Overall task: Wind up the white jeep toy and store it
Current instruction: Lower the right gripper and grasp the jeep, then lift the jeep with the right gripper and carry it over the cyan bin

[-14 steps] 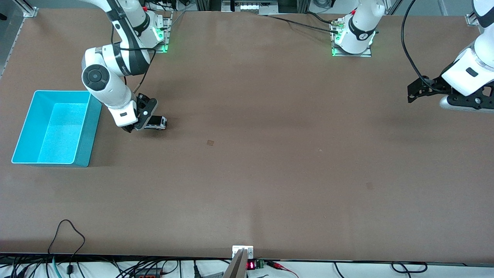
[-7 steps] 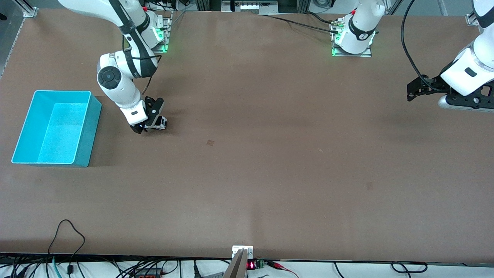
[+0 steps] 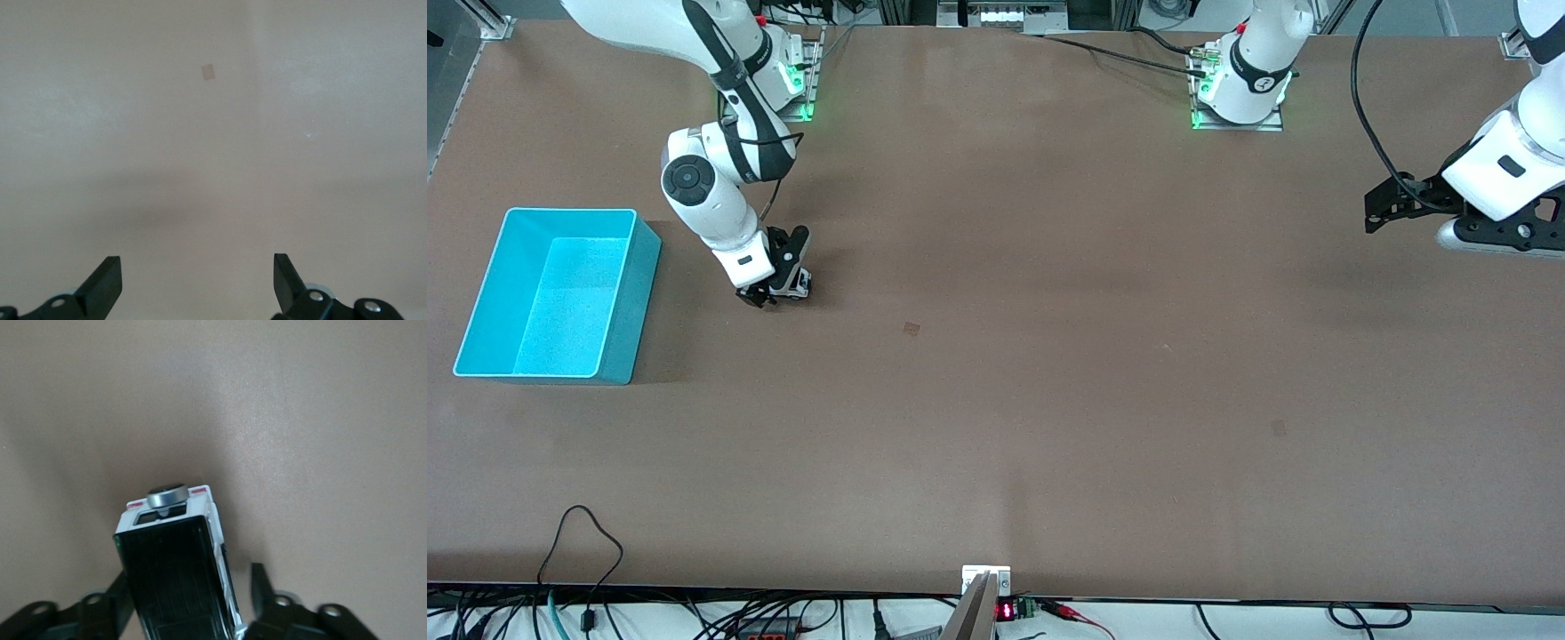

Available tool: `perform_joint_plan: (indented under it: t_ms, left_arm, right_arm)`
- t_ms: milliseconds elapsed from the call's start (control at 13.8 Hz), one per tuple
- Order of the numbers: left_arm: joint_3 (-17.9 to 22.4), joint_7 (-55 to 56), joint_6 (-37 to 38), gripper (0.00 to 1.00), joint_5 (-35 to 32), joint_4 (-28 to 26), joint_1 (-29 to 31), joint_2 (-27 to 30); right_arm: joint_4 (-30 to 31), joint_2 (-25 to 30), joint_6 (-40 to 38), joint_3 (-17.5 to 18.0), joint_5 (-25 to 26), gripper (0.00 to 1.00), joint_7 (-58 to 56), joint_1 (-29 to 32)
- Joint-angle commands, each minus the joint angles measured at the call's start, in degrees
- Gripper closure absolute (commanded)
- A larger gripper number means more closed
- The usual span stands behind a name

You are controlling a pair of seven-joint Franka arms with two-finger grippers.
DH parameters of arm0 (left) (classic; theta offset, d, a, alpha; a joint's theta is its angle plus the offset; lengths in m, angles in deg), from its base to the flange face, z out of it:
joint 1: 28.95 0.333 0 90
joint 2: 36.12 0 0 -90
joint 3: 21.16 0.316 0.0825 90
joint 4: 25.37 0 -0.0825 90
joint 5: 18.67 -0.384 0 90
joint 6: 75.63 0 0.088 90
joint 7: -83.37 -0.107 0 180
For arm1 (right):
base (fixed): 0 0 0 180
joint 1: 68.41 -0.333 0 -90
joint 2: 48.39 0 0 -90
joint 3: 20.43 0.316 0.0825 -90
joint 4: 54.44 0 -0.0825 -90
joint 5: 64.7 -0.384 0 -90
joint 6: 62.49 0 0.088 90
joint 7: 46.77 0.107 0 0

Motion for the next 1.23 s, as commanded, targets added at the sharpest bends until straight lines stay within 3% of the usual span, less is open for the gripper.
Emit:
perform_joint_plan:
  t_ms: [0,289,722,1156]
  left_arm:
    - [0.34,-1.04,0.58,0.00,-1.12,0.23,-0.48,0.65]
    - [0.25,-1.04,0.40,0.00,-1.83,0.32,-0.48,0.65]
    - [0.25,-0.96,0.66,0.00,-1.83,0.32,-0.92,0.65]
    - [0.42,-0.95,1.81,0.00,-1.65,0.32,-0.48,0.74]
  right_arm:
    - [0.51,1.22,0.23,-0.16,0.43,1.00,-0.80,-0.02]
    - [-4.56,3.94,-7.57,-0.68,-0.44,1.00,2.53,0.42]
    - [-28.20,4.91,-38.67,-1.74,-0.71,1.00,9.82,6.29]
    - [-32.62,6.76,-44.60,-2.53,-0.36,1.00,24.05,16.23]
